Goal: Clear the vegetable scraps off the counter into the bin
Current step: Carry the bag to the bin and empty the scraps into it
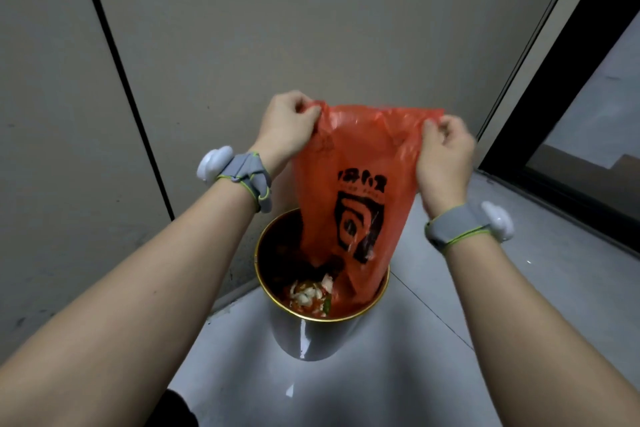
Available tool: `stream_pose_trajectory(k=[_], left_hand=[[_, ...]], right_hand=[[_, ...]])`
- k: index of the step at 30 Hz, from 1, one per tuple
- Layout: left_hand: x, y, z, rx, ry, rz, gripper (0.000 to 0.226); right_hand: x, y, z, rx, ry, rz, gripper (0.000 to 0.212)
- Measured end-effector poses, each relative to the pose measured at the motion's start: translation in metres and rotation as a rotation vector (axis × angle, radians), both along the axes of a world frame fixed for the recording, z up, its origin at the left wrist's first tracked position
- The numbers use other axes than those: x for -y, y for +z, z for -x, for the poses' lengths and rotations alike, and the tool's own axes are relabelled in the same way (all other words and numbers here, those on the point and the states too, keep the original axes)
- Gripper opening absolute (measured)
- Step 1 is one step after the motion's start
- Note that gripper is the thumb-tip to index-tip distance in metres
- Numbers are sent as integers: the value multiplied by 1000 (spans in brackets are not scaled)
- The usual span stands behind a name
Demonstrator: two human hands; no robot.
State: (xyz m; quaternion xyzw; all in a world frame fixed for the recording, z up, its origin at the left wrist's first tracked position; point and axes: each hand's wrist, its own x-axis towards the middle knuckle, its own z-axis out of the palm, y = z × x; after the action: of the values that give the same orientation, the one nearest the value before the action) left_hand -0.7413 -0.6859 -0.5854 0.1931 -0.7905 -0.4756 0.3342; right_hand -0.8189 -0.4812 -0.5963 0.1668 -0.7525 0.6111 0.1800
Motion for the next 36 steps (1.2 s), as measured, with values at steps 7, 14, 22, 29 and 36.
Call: stream_pose_trajectory(k=[7,14,22,29,36], left_hand=[[-4,18,-2,-101,-3,-72,27],[-16,-4,-11,90,-36,-11,33],[-21,-10,-22,61,-61,-20,28],[-29,-30,-25,168,-65,-76,33],[-43,-17,-38,73,-120,-144,30]], right_hand=[[0,8,1,35,126,60,18],[2,-14,-2,58,135,-182,22],[-1,-23,-17,37,139,-258,20],[-2,-23,-45,321,397,-141,22],[-2,-24,-52,298,401,-161,23]])
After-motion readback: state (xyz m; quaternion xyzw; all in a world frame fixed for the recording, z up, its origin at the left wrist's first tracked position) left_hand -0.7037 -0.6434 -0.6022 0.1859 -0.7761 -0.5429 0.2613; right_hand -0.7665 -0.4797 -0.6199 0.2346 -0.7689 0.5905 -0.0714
